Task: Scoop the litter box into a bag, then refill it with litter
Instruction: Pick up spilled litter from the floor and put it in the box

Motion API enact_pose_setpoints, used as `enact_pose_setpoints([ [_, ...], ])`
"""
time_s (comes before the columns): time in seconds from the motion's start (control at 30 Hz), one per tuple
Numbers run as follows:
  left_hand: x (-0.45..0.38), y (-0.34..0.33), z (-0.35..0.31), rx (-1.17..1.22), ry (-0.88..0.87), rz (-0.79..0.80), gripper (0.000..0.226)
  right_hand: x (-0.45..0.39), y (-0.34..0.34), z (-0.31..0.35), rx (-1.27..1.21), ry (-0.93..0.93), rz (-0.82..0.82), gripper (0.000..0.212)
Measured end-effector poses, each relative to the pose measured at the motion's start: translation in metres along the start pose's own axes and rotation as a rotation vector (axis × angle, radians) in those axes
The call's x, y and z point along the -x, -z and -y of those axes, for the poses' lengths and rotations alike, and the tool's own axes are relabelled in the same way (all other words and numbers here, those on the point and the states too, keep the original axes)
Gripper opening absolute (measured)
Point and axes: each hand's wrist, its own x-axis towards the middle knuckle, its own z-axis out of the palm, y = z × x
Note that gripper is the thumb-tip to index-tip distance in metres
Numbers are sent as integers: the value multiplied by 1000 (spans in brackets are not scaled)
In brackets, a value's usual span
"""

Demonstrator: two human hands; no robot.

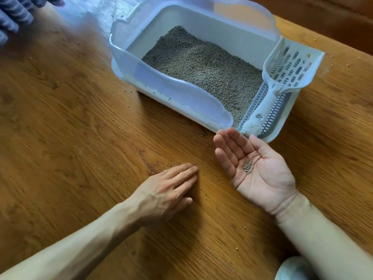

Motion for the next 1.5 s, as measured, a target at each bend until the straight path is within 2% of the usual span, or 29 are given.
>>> enact_pose_setpoints([
  [0.1, 17, 7, 6, -13, 23, -73, 49, 0, -4, -4, -12, 5, 20, 51],
  [0.17, 5, 7, 2, -54, 90, -86, 57, -1, -7, -8, -2, -4, 10, 50],
  [0.37, -56, -9, -45, -28, 182, 114, 86, -7, -11, -12, 32, -32, 100, 52],
  [0.67, 26, -20, -21, -113, 399, 91, 88, -3, -4, -20, 21, -26, 26, 52],
  [0.83, 44, -11, 14, -110, 698, 13, 89, -6, -15, -25, 18, -65, 55, 51],
  [0.93, 49, -14, 26, -61, 806, 9, 94, -8, -20, -29, 26, -86, 65, 50],
  [1.07, 39, -21, 11, 14, 780, 20, 95, -8, -24, -44, 29, -121, 82, 49],
  [1.27, 9, -31, -38, 51, 480, 16, 89, -6, -24, -52, 74, -168, 92, 50],
  [1.33, 12, -26, -36, 36, 434, -39, 84, -7, -23, -51, 88, -172, 99, 51],
  [1.43, 32, -16, -14, 46, 566, -193, 80, -7, -22, -48, 96, -155, 112, 50],
  [1.5, 53, -14, 10, -2, 720, -197, 83, -6, -22, -48, 91, -140, 88, 50],
])
